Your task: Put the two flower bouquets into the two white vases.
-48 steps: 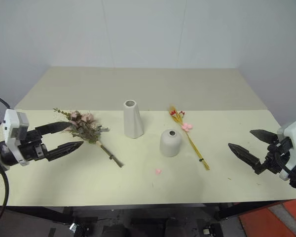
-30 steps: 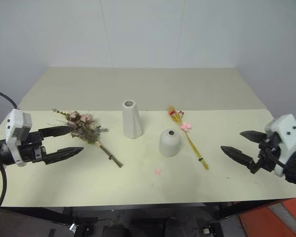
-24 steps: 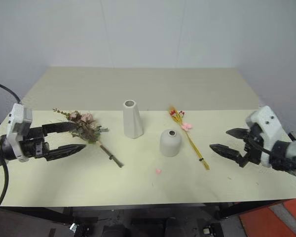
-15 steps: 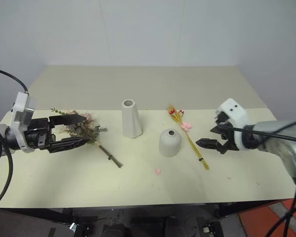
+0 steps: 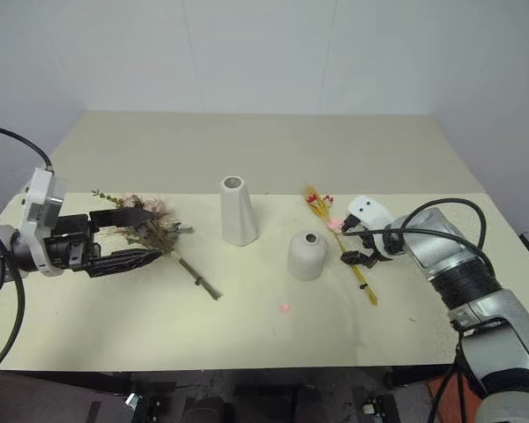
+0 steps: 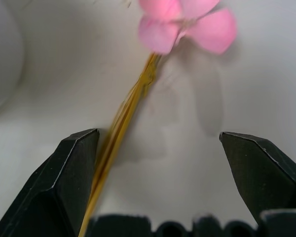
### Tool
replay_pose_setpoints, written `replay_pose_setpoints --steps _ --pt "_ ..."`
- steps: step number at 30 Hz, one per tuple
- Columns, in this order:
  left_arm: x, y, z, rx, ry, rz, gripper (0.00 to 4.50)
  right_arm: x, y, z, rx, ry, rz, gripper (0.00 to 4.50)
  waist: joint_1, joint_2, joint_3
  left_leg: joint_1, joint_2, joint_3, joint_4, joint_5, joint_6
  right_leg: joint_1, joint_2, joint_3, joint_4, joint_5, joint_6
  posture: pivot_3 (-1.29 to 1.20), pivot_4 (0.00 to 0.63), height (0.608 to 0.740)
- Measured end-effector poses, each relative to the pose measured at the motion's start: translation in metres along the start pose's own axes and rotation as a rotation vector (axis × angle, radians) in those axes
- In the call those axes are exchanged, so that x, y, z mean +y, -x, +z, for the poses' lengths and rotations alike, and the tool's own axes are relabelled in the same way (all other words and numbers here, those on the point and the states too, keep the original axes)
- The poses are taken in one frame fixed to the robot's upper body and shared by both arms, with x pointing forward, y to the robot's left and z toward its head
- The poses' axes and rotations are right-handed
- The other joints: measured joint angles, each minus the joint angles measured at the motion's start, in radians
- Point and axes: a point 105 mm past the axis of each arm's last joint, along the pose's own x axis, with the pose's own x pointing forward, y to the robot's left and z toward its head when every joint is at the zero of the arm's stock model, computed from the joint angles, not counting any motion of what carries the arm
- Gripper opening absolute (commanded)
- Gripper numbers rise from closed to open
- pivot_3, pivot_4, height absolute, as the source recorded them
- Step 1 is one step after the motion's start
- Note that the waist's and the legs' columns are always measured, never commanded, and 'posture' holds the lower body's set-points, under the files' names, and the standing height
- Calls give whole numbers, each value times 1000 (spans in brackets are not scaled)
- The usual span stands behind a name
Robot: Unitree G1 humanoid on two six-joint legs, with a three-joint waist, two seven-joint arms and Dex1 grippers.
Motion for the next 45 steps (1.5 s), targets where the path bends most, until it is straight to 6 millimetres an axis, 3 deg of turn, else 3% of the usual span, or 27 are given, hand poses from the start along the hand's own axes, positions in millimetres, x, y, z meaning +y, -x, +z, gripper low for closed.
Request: replay_pose_setpoints --steps 1,12,13,17,21,24,28,31,34,41,45 --pt "0 0 0 1 0 0 4500 -1 -2 1 -5 8 -2 3963 -2 0 0 1 0 0 0 0 0 1 0 0 0 0 0 0 150 740" --pt "-3 5 -2 12 -5 15 4500 -2 -14 4 -24 37 5 212 -10 0 0 4 0 -1 2 2 -3 4 0 0 2 3 -1 0 150 740" --pt "-3 5 -2 13 -7 14 4500 -4 -13 4 -25 33 0 26 -10 0 0 4 0 -1 2 2 -3 4 0 0 1 3 -1 0 150 740" --pt "-3 5 -1 17 -10 16 4500 -4 -15 7 -47 -6 -6 26 -16 0 0 3 0 -1 1 2 -3 3 1 0 1 3 -1 0 150 740" --pt "-3 5 -1 17 -13 15 4500 -18 -10 15 -121 -120 -96 26 -23 0 0 3 0 -1 1 2 -3 2 0 0 1 4 -1 0 150 740" --pt "-3 5 -1 18 -13 15 4500 -40 11 32 -280 -245 -222 26 -24 0 0 2 0 -1 0 2 -3 1 0 0 2 4 -1 0 150 740" --pt "-3 4 -1 18 -14 14 4500 -60 58 63 -639 -417 -375 26 -24 0 0 2 1 -2 -1 2 -3 1 1 0 2 4 -1 0 150 740" --pt "-2 2 -1 22 -16 7 4500 -49 89 78 -890 -531 -369 26 -23 0 0 2 1 -2 -1 2 -3 1 1 0 2 4 -1 0 150 740" --pt "-1 1 -2 27 -12 1 4500 -19 105 94 -1048 -524 -294 26 -25 1 0 2 1 -2 -1 2 -3 1 0 0 3 4 0 0 150 740" --pt "0 -5 0 24 -21 -32 4500 44 106 126 -1184 -383 -206 26 -27 1 0 4 1 -2 0 3 -4 1 2 0 6 4 -1 0 150 740" --pt "2 -4 -2 27 -14 -28 4500 60 106 130 -1229 -320 -225 26 -26 1 1 3 0 -2 0 3 -5 1 1 0 6 4 -1 0 150 740"
